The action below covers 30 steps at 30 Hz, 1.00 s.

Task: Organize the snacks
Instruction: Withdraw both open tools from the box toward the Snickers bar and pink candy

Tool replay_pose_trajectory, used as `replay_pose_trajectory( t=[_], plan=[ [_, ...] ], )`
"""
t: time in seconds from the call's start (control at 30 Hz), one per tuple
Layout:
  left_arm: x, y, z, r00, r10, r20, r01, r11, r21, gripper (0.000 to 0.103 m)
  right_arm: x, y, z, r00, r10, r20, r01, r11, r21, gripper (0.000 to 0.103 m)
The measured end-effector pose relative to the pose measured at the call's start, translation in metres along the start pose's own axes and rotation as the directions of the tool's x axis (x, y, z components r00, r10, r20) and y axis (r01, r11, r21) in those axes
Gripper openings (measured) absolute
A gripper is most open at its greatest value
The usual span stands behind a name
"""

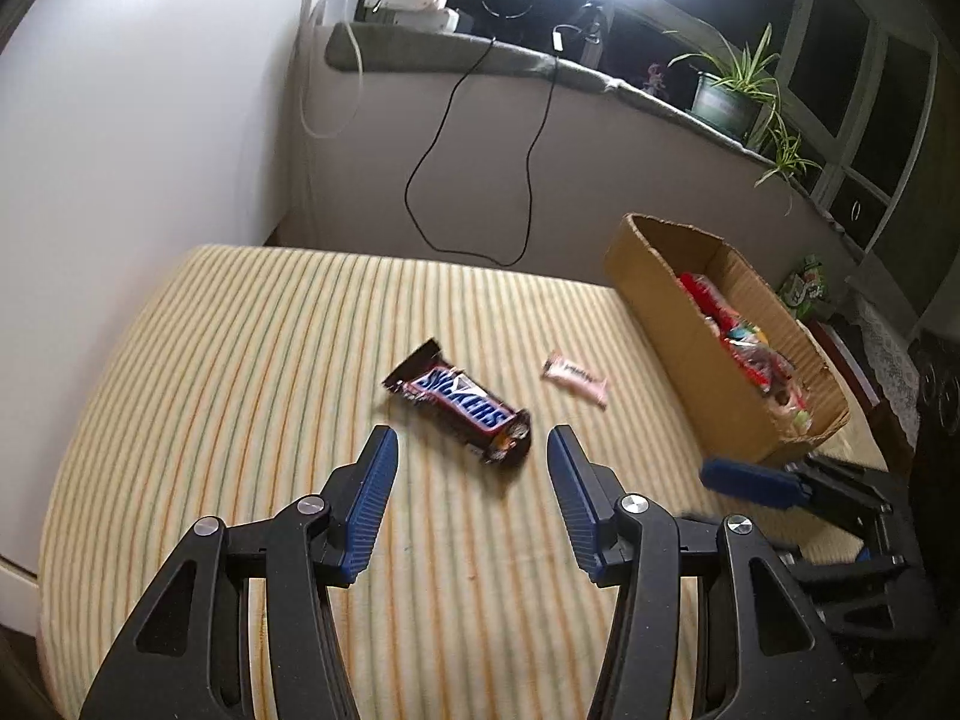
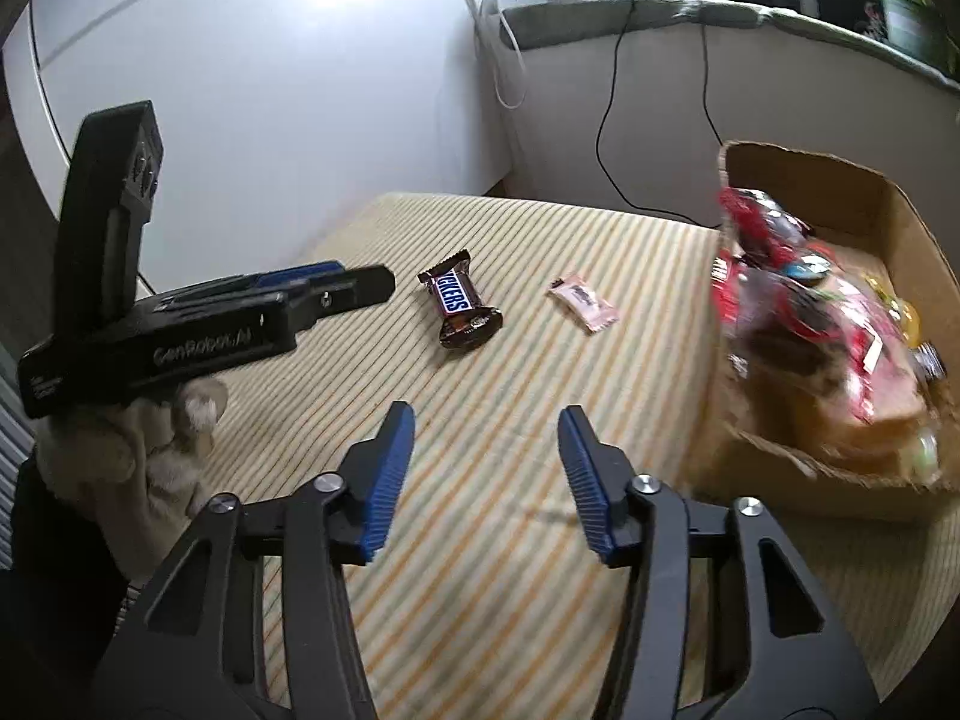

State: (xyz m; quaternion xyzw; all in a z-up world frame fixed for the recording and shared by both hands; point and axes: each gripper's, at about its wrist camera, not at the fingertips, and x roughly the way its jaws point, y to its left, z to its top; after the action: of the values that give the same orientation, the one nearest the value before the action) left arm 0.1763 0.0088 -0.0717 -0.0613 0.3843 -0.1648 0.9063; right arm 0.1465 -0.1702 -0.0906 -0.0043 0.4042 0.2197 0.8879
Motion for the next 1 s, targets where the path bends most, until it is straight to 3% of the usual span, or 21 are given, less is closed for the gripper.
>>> replay_pose_trajectory(
  t=[0.43,0.83,1.0],
  plan=[
    [0.008,0.036,0.003,1.0,-0.012,0.004,0.012,0.998,-0.056,0.046,0.063,-0.005,0.041,0.99,-0.129,-0.055,0.131,0.991,0.041,0.046],
    [0.016,0.04,0.003,0.999,-0.046,-0.007,0.046,0.998,-0.054,0.046,0.1,-0.008,0.064,0.955,-0.282,-0.094,0.283,0.959,-0.01,0.04],
    [0.02,0.036,0.003,0.998,-0.065,-0.013,0.064,0.997,-0.052,0.046,0.107,-0.016,0.064,0.947,-0.296,-0.121,0.298,0.955,-0.005,0.04]
  ],
)
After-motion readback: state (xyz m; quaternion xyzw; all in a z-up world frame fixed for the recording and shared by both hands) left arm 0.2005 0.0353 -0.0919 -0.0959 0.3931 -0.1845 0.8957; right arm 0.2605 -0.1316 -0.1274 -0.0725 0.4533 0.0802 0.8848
